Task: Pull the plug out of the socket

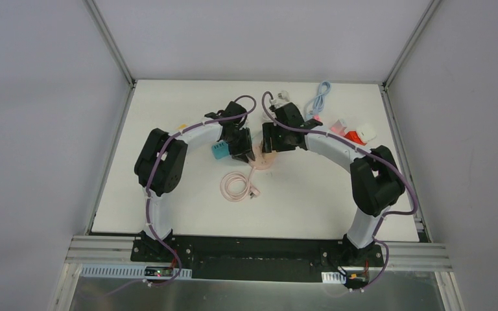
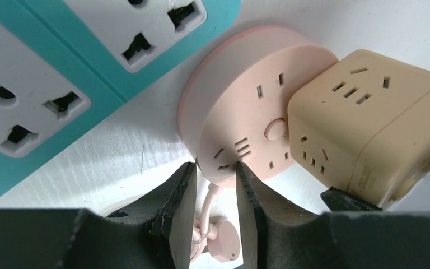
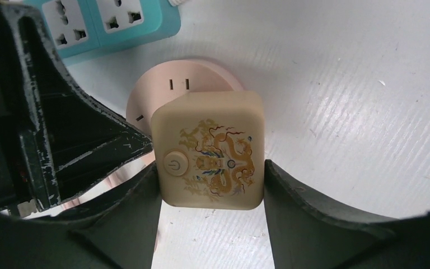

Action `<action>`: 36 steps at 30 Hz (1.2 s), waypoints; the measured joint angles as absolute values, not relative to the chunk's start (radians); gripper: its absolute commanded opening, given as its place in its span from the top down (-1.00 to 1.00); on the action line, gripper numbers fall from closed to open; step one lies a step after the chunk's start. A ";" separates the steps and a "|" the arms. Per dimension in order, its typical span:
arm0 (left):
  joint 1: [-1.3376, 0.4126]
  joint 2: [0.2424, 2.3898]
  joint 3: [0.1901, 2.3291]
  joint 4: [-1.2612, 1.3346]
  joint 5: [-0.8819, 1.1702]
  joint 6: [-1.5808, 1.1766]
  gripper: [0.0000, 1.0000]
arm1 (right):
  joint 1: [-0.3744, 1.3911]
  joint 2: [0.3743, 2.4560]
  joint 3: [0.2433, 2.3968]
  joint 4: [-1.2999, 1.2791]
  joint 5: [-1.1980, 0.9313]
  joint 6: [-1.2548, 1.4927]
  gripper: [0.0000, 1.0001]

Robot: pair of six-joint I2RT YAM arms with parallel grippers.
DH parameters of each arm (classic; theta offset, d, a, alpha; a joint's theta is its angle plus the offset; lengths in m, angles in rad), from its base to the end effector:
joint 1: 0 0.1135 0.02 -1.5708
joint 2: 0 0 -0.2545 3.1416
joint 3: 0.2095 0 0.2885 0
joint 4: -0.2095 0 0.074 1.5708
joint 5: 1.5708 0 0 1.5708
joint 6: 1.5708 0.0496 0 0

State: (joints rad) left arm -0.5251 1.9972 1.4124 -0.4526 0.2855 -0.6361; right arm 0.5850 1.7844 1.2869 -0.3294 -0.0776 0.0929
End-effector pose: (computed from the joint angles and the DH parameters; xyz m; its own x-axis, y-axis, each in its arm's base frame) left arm 0.3871 -0.2404 0.1348 -0.9587 -0.1033 -0.2649 0.0440 0.8666 -0.4971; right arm 0.3598 0.2429 0.1894 -0.6660 -0.3301 -0.6690 -0.5348 0.8365 0.1196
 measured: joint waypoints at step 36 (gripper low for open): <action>-0.532 2.049 1.508 -0.548 0.284 -0.580 0.54 | 0.586 1.785 1.314 -0.377 -0.059 0.005 1.00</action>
State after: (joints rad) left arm -0.5320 2.0495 1.5078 -0.5476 0.2840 -0.5804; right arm 0.5858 1.7851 1.3144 -0.3775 -0.0593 0.0051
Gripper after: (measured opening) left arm 0.239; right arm 0.623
